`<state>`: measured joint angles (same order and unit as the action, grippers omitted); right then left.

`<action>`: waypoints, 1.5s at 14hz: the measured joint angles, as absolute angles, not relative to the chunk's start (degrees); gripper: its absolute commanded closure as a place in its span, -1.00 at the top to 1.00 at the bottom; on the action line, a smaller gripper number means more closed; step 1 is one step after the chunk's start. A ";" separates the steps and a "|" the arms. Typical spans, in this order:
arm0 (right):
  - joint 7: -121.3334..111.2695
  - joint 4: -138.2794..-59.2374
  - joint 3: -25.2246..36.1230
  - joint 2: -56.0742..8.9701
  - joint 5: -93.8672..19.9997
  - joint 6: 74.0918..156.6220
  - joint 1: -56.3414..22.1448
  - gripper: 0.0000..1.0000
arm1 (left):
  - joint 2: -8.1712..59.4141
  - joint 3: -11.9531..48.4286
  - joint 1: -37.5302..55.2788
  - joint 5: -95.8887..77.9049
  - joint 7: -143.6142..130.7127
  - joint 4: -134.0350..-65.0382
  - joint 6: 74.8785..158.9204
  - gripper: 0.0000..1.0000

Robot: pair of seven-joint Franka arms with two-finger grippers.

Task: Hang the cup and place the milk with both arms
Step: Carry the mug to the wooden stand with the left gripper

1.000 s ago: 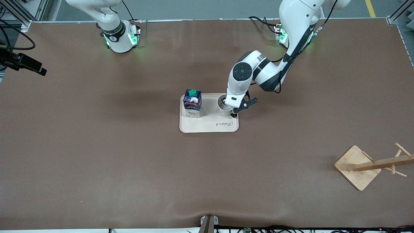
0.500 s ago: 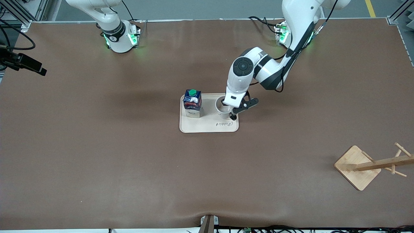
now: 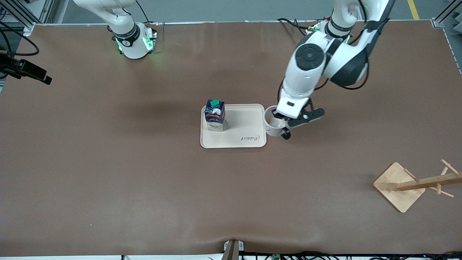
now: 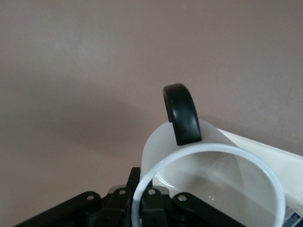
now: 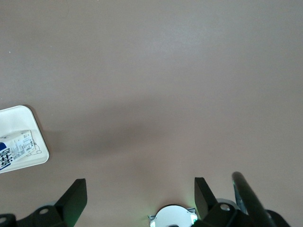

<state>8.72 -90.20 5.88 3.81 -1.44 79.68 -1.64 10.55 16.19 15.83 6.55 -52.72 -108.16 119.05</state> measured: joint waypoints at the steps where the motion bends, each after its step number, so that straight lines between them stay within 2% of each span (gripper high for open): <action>1: 8.72 -90.20 5.89 3.81 -1.44 79.68 -1.64 1.00 | 10.00 16.16 14.30 6.55 -49.59 -107.47 117.64 -1.00; 10: 8.72 -90.20 5.89 3.66 -1.32 79.82 -1.64 1.00 | 6.42 15.92 -2.80 6.56 -16.08 -98.91 101.43 -1.00; 15: 8.72 -89.30 5.91 2.62 -1.27 85.69 -1.62 1.00 | 6.10 15.68 -10.46 6.57 -1.38 -96.51 99.80 -1.00; 21: 8.65 -88.69 5.33 -2.18 0.77 86.74 -3.65 1.00 | 6.10 15.55 -16.83 6.57 10.87 -95.56 99.46 -1.00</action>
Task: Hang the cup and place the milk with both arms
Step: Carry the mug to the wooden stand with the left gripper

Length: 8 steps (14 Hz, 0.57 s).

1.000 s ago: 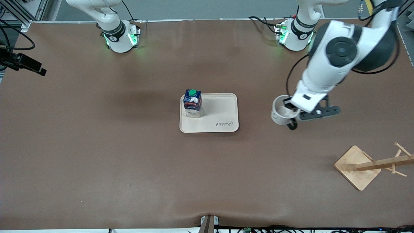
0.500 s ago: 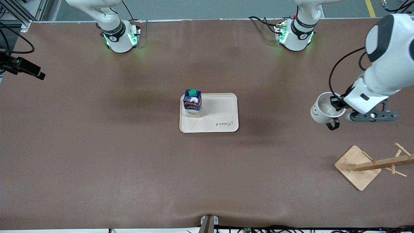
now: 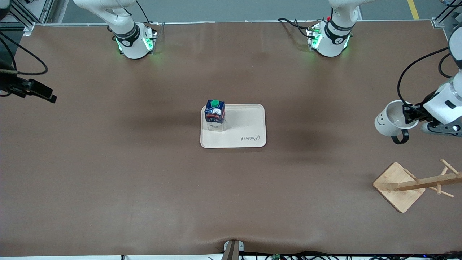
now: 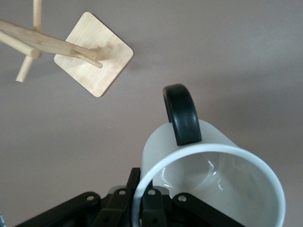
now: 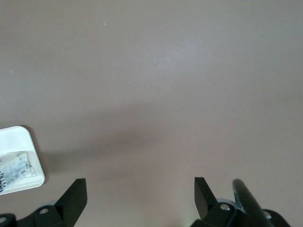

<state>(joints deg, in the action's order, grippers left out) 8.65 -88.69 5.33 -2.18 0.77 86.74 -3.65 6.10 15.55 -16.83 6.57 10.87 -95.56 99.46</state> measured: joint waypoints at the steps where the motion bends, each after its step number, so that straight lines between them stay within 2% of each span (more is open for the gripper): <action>1: 8.62 -88.39 5.29 -3.26 2.62 86.81 -4.31 1.00 | 6.12 15.53 -17.55 6.57 12.76 -95.15 99.46 -1.00; 5: 9.10 -86.16 5.06 -5.02 7.73 85.95 -9.27 1.00 | 6.71 15.35 -19.81 6.57 19.47 -93.04 99.46 -1.00; 8: 9.72 -86.99 5.30 -7.48 7.76 84.75 -9.79 1.00 | 8.58 14.63 -20.89 6.57 23.12 -90.90 99.50 -1.00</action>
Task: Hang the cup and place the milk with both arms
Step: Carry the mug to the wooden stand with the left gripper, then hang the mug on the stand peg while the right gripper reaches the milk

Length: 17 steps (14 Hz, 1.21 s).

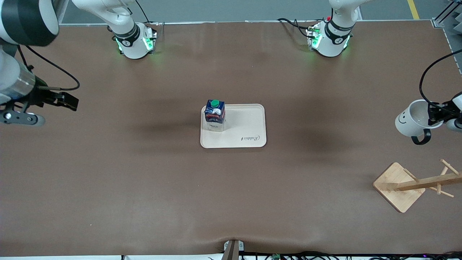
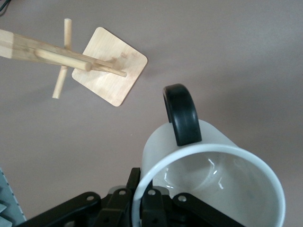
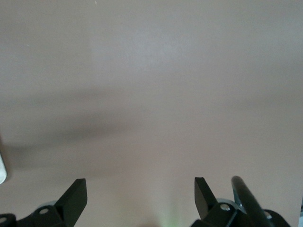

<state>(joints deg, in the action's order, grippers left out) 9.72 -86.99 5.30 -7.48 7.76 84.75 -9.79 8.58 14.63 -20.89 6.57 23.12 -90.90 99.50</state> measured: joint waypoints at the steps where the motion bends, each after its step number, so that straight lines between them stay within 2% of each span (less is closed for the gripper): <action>1: 9.90 -87.00 5.63 -8.48 7.74 83.60 -9.55 1.00 | 9.59 14.59 -21.50 6.57 23.75 -89.93 99.52 -1.00; 4: 10.29 -87.17 5.95 -9.55 5.68 79.77 -7.94 1.00 | 13.03 14.57 -22.44 6.57 24.68 -86.81 99.81 -1.00; 7: 10.30 -88.49 6.05 -9.46 -3.54 79.38 -4.48 1.00 | 15.66 14.55 -22.81 6.57 25.99 -84.97 101.87 -1.00; 10: 10.28 -89.97 5.87 -9.45 -6.97 79.97 -3.75 1.00 | 17.46 14.54 -23.13 6.57 27.62 -84.49 105.17 -1.00; 17: 13.33 -90.11 4.95 -9.39 -17.38 87.16 -12.26 1.00 | 19.49 14.50 -24.65 6.57 30.73 -84.20 109.54 -1.00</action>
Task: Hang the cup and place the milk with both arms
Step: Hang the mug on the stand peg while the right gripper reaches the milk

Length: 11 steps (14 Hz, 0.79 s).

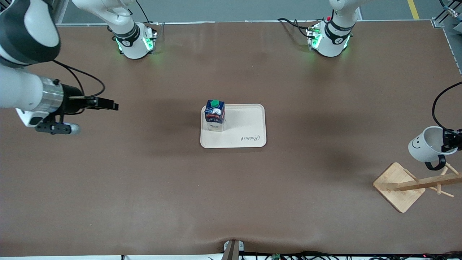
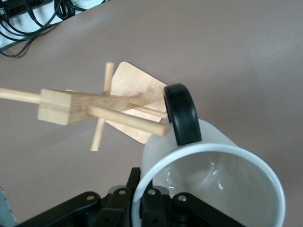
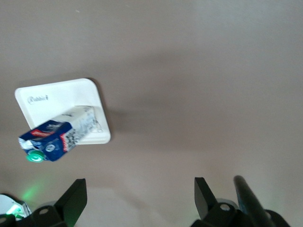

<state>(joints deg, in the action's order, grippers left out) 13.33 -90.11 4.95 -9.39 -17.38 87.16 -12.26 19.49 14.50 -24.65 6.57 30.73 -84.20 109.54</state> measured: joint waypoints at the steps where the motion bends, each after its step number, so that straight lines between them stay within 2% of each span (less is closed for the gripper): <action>1: 17.06 -90.14 4.88 -9.40 -17.43 88.97 -14.84 1.00 | 19.89 14.49 -25.25 6.57 31.73 -84.08 110.10 -1.00; 7: 39.64 -91.18 4.61 -11.20 -16.62 99.88 -30.66 1.00 | 23.44 14.48 -26.90 6.57 34.70 -81.18 110.83 -1.00; 8: 42.10 -91.34 4.64 -12.07 -15.42 100.12 -32.06 1.00 | 24.11 14.48 -27.04 6.57 34.78 -80.82 111.35 -0.65; 9: 44.59 -91.50 4.65 -13.15 -13.86 100.33 -33.60 1.00 | 24.70 14.47 -27.08 6.57 34.79 -80.59 111.78 0.31; 10: 47.08 -91.59 4.65 -14.31 -12.78 101.20 -35.29 1.00 | 25.15 14.50 -27.07 6.57 34.79 -80.37 112.04 0.99; 11: 49.45 -91.70 4.63 -15.54 -12.20 103.20 -36.90 1.00 | 25.48 14.57 -27.04 6.54 34.77 -80.18 112.15 1.00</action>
<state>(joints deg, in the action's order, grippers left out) 49.45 -91.70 4.63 -15.54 -12.20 103.20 -36.90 25.48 14.57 -27.04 6.54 34.77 -80.18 112.15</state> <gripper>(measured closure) 0.000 0.802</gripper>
